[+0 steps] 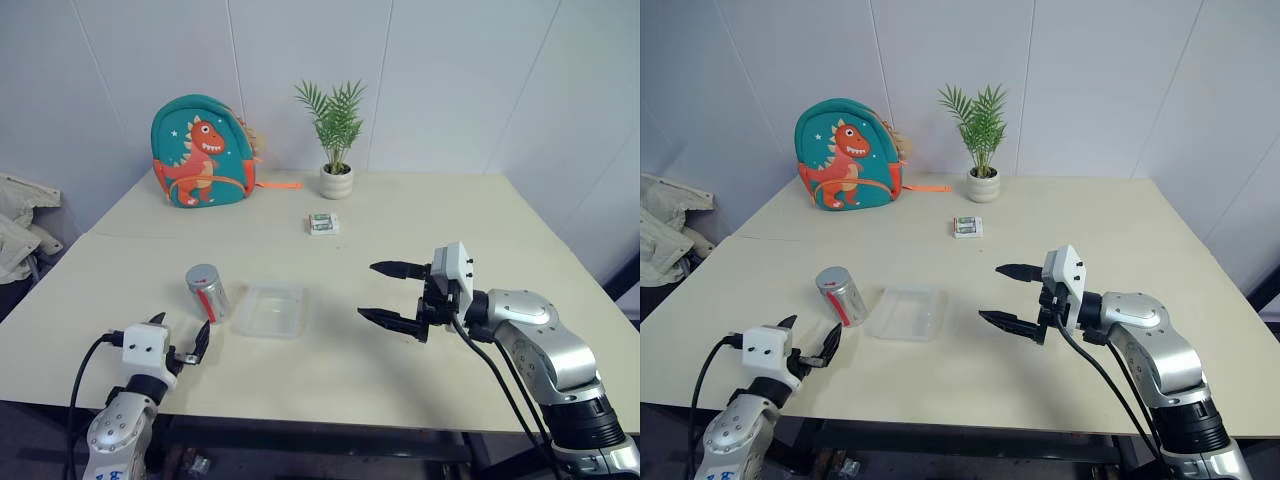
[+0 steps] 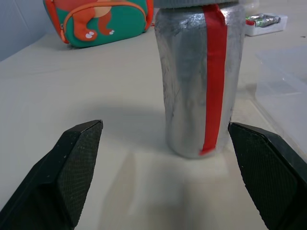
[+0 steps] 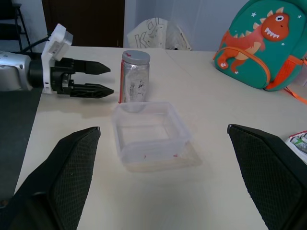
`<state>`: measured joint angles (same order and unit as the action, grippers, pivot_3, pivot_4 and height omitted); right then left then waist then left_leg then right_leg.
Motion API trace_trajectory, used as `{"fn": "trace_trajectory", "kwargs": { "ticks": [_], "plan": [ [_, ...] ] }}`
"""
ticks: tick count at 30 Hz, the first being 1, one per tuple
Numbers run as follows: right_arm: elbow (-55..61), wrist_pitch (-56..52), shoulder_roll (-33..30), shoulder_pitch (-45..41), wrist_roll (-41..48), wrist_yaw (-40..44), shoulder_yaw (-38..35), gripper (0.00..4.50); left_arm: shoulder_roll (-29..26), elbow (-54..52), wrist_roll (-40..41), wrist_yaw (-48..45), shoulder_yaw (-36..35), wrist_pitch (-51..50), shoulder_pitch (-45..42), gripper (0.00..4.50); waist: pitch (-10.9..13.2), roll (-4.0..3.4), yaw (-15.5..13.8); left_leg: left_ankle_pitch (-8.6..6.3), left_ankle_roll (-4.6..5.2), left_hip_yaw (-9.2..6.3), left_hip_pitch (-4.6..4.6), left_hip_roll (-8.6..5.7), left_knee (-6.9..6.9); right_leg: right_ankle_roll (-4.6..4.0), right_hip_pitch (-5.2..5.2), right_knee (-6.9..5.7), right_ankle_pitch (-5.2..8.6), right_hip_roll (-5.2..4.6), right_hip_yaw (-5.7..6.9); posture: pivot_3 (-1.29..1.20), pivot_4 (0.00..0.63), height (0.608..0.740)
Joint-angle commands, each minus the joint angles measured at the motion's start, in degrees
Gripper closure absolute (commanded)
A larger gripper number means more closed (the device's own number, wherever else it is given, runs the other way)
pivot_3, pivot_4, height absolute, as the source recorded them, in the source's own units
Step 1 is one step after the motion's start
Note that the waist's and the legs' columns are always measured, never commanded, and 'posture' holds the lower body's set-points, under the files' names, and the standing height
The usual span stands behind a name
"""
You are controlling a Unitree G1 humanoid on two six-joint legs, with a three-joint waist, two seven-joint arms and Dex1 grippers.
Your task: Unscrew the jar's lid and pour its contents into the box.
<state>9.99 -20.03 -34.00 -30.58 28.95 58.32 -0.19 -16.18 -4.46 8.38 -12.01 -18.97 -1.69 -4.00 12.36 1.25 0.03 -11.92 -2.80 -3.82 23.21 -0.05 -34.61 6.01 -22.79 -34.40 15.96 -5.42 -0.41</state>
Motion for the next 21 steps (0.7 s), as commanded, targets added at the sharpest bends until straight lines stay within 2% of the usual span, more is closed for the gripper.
{"fn": "trace_trajectory", "kwargs": {
  "ticks": [1, 3, 13, 21],
  "plan": [
    [3.0, -0.2, 0.4, -0.3, 1.1, -0.6, -0.5, 0.0, -0.2, 0.3, 0.3, 0.9, 0.1, 1.6, -2.0, 0.03, 0.0, 0.0, 0.1, -0.02, -0.01, 0.01, -0.02, 0.0, 0.02, 0.15, 0.0, -0.02, -0.08, 0.01, 0.0, 0.0, 0.15, 0.74],
    [3.7, -0.6, 0.7, 0.0, 1.4, -1.0, -0.6, 0.0, 0.3, 1.2, 0.3, 1.2, 0.6, 1.7, -3.2, 0.03, 0.0, 0.0, 0.1, -0.06, -0.03, 0.01, -0.03, 0.02, 0.07, 0.83, -0.02, -0.03, -0.45, 0.03, 0.01, 0.0, 0.15, 0.74],
    [5.3, -1.9, 1.4, 0.1, 2.1, -1.9, -0.7, 0.0, 1.0, 6.4, -0.4, 2.0, 3.7, 2.4, -7.9, 0.03, 0.0, 0.0, 0.0, -0.06, -0.03, 0.01, -0.03, 0.01, 0.13, 0.82, -0.03, 0.01, -0.44, 0.02, 0.03, 0.0, 0.15, 0.74],
    [5.9, -2.3, 1.2, 0.1, 2.5, -1.8, -0.7, 0.0, 2.6, 4.8, -1.7, 4.9, 4.9, 2.7, -7.4, 0.03, 0.0, 0.0, 0.0, -0.06, -0.03, 0.02, -0.03, 0.01, 0.14, 0.83, -0.03, 0.02, -0.45, 0.02, 0.03, 0.0, 0.15, 0.74]
  ]
}}
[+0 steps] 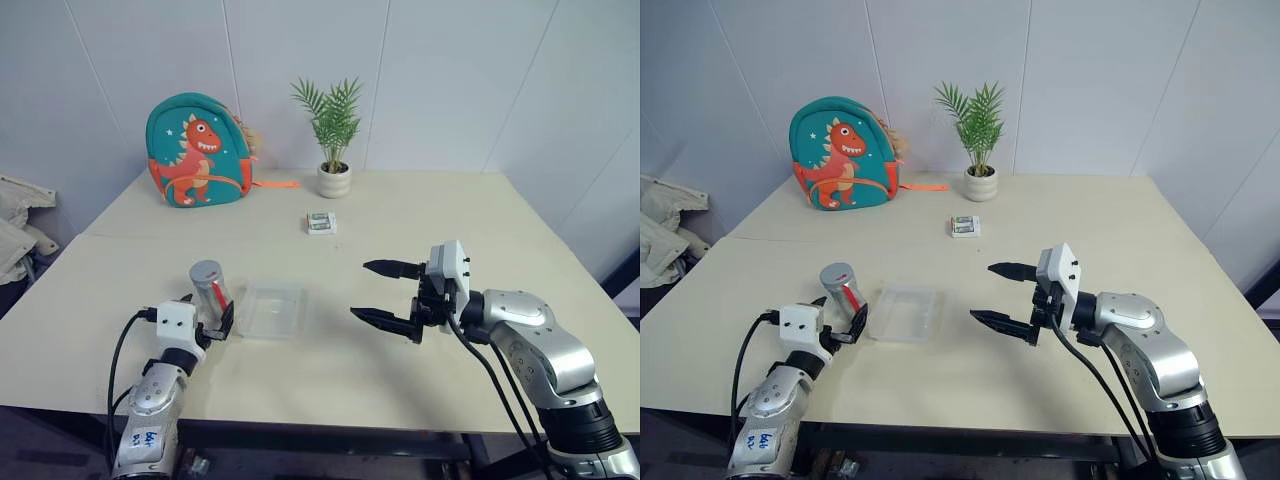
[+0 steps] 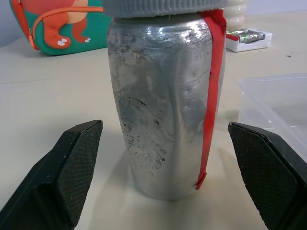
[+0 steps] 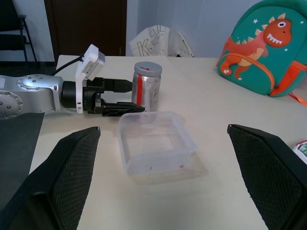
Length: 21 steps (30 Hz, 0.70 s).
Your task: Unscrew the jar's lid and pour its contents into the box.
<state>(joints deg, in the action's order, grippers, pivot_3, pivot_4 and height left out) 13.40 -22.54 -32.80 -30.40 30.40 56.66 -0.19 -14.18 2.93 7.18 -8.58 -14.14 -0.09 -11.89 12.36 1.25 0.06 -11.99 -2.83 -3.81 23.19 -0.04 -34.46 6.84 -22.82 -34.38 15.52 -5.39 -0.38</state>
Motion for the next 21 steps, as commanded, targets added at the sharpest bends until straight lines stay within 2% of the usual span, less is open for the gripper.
{"fn": "trace_trajectory", "kwargs": {
  "ticks": [1, 10, 21],
  "plan": [
    [2.5, 0.1, 0.0, -0.1, 1.1, -0.1, -0.7, 0.0, 1.0, -3.3, -0.8, 1.9, 0.5, 1.1, 0.8, 0.03, 0.0, 0.0, 0.0, 0.0, 0.0, 0.0, 0.0, 0.0, 0.0, 0.0, 0.0, 0.01, 0.0, 0.0, 0.0, 0.0, 0.15, 0.74],
    [2.7, -0.6, -0.4, -0.4, 1.8, 0.7, -0.4, 0.0, 4.7, -6.0, -3.5, 7.9, 2.2, 0.3, 0.0, 0.03, 0.0, 0.0, 0.0, 0.0, 0.0, 0.0, 0.01, -0.01, 0.0, 0.0, 0.0, 0.03, 0.0, 0.0, 0.0, 0.0, 0.15, 0.74],
    [3.2, -1.6, -0.2, -0.5, 2.1, 0.9, -0.5, 0.0, 4.9, -1.1, -5.0, 12.4, 2.0, 1.0, -6.2, 0.03, 0.0, 0.0, -0.1, 0.0, 0.0, 0.0, 0.02, -0.02, -0.02, 0.09, 0.0, 0.03, -0.05, 0.01, 0.0, 0.0, 0.15, 0.74]
  ]
}}
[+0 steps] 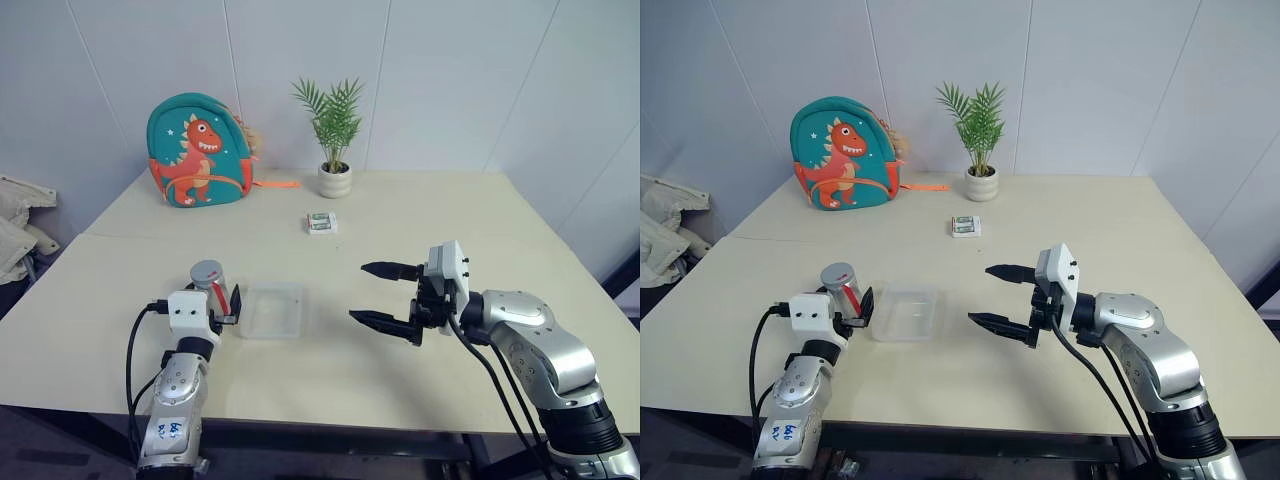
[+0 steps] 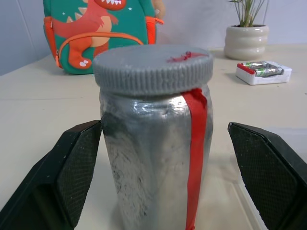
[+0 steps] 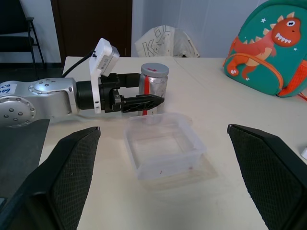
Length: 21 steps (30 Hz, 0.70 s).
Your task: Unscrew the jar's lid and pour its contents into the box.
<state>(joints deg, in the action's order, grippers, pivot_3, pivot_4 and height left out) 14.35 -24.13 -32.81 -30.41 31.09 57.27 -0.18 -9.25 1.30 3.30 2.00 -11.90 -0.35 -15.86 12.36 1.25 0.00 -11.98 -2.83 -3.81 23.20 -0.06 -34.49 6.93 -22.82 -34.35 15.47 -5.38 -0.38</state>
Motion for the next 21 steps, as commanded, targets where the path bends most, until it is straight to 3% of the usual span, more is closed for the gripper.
{"fn": "trace_trajectory", "kwargs": {
  "ticks": [1, 17, 21],
  "plan": [
    [2.3, -0.1, -0.1, -0.5, 1.5, 0.3, -0.5, 0.0, 0.1, 1.0, -1.5, 2.5, -0.2, 1.2, -2.8, 0.03, 0.0, 0.0, -0.1, 0.0, 0.0, 0.0, 0.0, 0.0, 0.0, 0.01, 0.0, 0.0, 0.0, 0.0, 0.0, 0.0, 0.15, 0.74],
    [1.8, -0.4, 0.0, -0.8, 2.3, 0.7, -0.5, 0.0, 2.5, 6.2, -4.3, 8.4, 1.6, 0.8, -6.2, 0.03, 0.0, 0.01, 0.0, 0.0, 0.0, 0.0, 0.01, -0.02, -0.02, 0.08, 0.01, 0.01, -0.04, 0.0, 0.0, 0.0, 0.15, 0.74],
    [1.8, -0.5, -0.1, -0.7, 2.4, 0.9, -0.6, 0.0, 1.9, 5.3, -4.6, 8.4, 1.4, 0.4, -5.0, 0.87, 0.0, 0.0, 0.0, 0.0, 0.0, 0.0, 0.01, -0.02, -0.02, 0.08, 0.01, 0.01, -0.04, 0.0, 0.0, 0.0, 0.15, 0.74]
  ]
}}
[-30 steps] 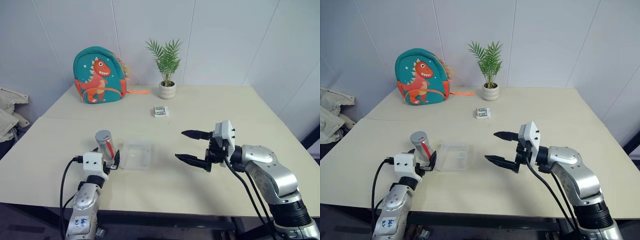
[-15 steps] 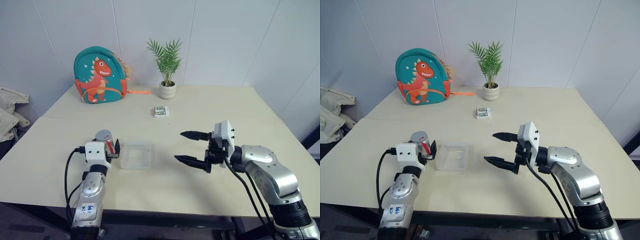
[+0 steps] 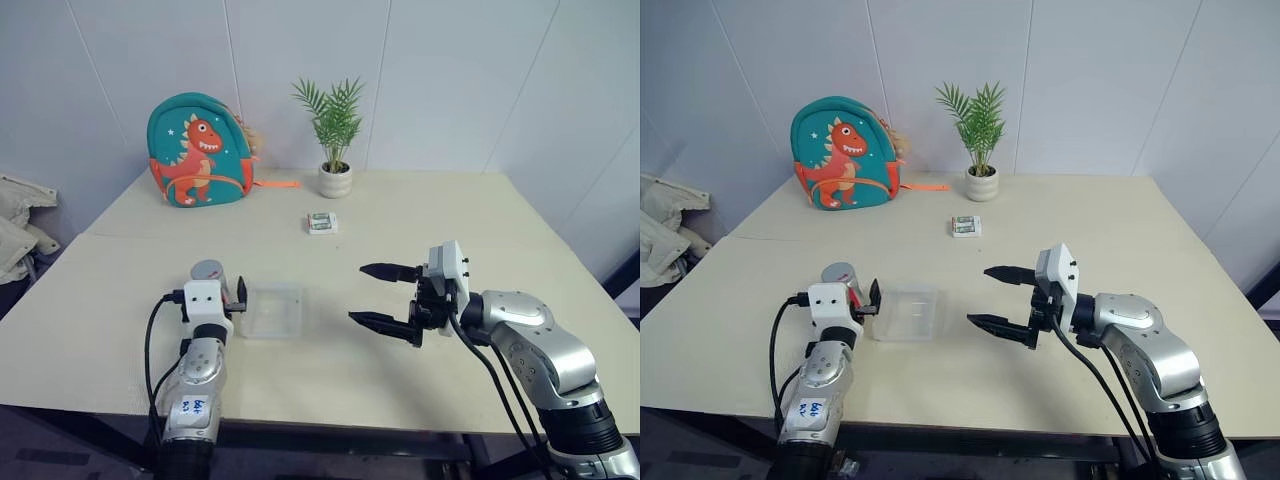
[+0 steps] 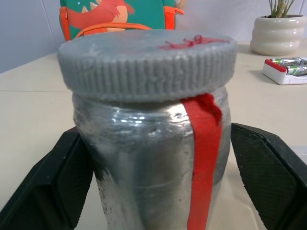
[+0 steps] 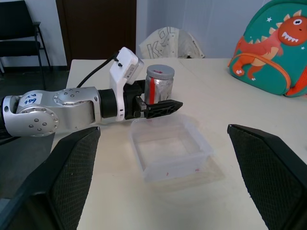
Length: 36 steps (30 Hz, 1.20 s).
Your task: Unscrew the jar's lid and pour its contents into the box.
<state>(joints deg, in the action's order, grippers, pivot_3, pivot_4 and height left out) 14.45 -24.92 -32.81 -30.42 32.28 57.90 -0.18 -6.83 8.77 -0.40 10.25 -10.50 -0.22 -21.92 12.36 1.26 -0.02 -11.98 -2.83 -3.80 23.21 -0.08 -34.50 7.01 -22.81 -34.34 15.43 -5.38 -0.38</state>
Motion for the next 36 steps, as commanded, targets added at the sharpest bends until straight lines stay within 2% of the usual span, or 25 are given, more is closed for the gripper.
{"fn": "trace_trajectory", "kwargs": {
  "ticks": [1, 2, 3, 10, 16, 20, 27, 28, 29, 32, 36],
  "plan": [
    [1.7, 0.3, 0.0, -0.6, 1.2, 0.3, -0.6, 0.0, -0.6, -2.4, -0.8, 0.0, -0.1, 0.2, 1.4, 1.2, 0.0, 0.0, 0.0, 0.0, 0.0, 0.0, 0.0, 0.0, 0.0, 0.0, 0.0, 0.0, 0.0, 0.0, 0.0, 0.0, 0.15, 0.74],
    [1.7, 0.3, 0.0, -0.6, 1.2, 0.4, -0.6, 0.0, -0.7, -2.8, -0.7, -0.1, -0.1, 0.1, 1.7, 1.52, 0.0, 0.0, 0.0, 0.0, 0.0, 0.0, 0.0, 0.0, 0.0, 0.0, 0.0, 0.0, 0.0, 0.0, 0.0, 0.0, 0.15, 0.74],
    [1.6, 0.3, 0.0, -0.6, 1.2, 0.4, -0.6, 0.0, -0.8, -3.2, -0.6, -0.3, -0.2, 0.0, 2.1, 1.58, 0.0, 0.0, 0.0, 0.0, 0.0, 0.0, 0.0, 0.0, 0.0, 0.0, 0.0, 0.0, 0.0, 0.0, 0.0, 0.0, 0.15, 0.74],
    [1.3, 0.4, 0.3, -0.5, 1.1, 0.5, -0.2, 0.0, -2.2, -6.2, 0.6, -2.1, -1.1, -1.5, 4.5, 1.58, 0.0, 0.0, 0.1, 0.0, 0.0, 0.0, -0.01, 0.0, 0.0, -0.01, 0.0, 0.0, 0.0, 0.0, 0.0, 0.0, 0.15, 0.74],
    [1.6, 0.3, 0.6, -0.2, 0.9, 0.2, 0.0, 0.0, -6.1, -8.2, 6.9, -10.4, -3.6, 0.4, 6.1, 1.58, 0.0, 0.0, 0.1, 0.0, 0.0, 0.0, -0.01, 0.02, 0.01, -0.04, 0.0, 0.0, 0.02, 0.01, 0.0, 0.0, 0.15, 0.74],
    [1.6, 0.1, 0.6, -0.2, 0.9, -0.2, 0.0, 0.0, -9.7, -11.4, 14.3, -20.3, -5.0, -0.1, 7.6, 1.58, 0.0, 0.0, 0.1, -0.01, 0.01, 0.0, 0.01, 0.02, 0.02, -0.05, 0.0, 0.07, 0.02, -0.01, 0.0, 0.0, 0.15, 0.74],
    [1.8, -0.8, 0.6, -0.2, 1.1, -1.1, 0.0, 0.0, -23.8, -17.1, 34.2, -47.3, -7.9, -9.8, 9.1, 1.58, 0.0, -0.01, 0.2, -0.01, 0.0, 0.02, -0.02, 0.08, 0.25, -0.42, -0.04, 0.19, 0.22, -0.01, 0.0, 0.0, 0.15, 0.74],
    [2.1, -1.0, 0.7, -0.2, 1.2, -1.4, 0.1, 0.0, -25.6, -17.2, 35.7, -50.3, -7.6, -11.3, 8.7, 1.58, 0.0, -0.02, 0.2, -0.01, 0.0, 0.02, -0.01, 0.08, 0.26, -0.56, -0.04, 0.2, 0.29, -0.01, 0.01, 0.0, 0.15, 0.74],
    [2.4, -1.3, 0.7, -0.3, 1.3, -1.6, 0.1, 0.0, -27.0, -17.2, 36.7, -52.6, -7.1, -12.5, 8.1, 1.58, 0.0, -0.01, 0.2, -0.01, 0.0, 0.03, 0.0, 0.08, 0.28, -1.03, -0.04, 0.25, 0.55, -0.02, 0.0, 0.0, 0.15, 0.74],
    [3.5, -2.6, 1.1, -0.7, 2.2, -2.8, 0.0, 0.0, -29.8, -15.1, 37.4, -57.6, -5.6, -14.5, 4.3, 1.58, 0.0, -0.01, 0.1, -0.03, 0.03, 0.04, 0.01, 0.07, 0.28, -1.02, -0.04, 0.27, 0.55, -0.03, -0.01, 0.0, 0.15, 0.74],
    [5.9, -5.3, 1.7, -1.3, 4.1, -5.2, -0.8, 0.0, -30.5, -11.8, 37.2, -61.9, -3.3, -16.1, -2.0, 1.58, 0.0, -0.01, 0.1, -0.02, 0.03, 0.03, 0.01, 0.06, 0.28, -0.96, -0.04, 0.23, 0.52, -0.02, 0.01, 0.0, 0.15, 0.74]
  ]
}}
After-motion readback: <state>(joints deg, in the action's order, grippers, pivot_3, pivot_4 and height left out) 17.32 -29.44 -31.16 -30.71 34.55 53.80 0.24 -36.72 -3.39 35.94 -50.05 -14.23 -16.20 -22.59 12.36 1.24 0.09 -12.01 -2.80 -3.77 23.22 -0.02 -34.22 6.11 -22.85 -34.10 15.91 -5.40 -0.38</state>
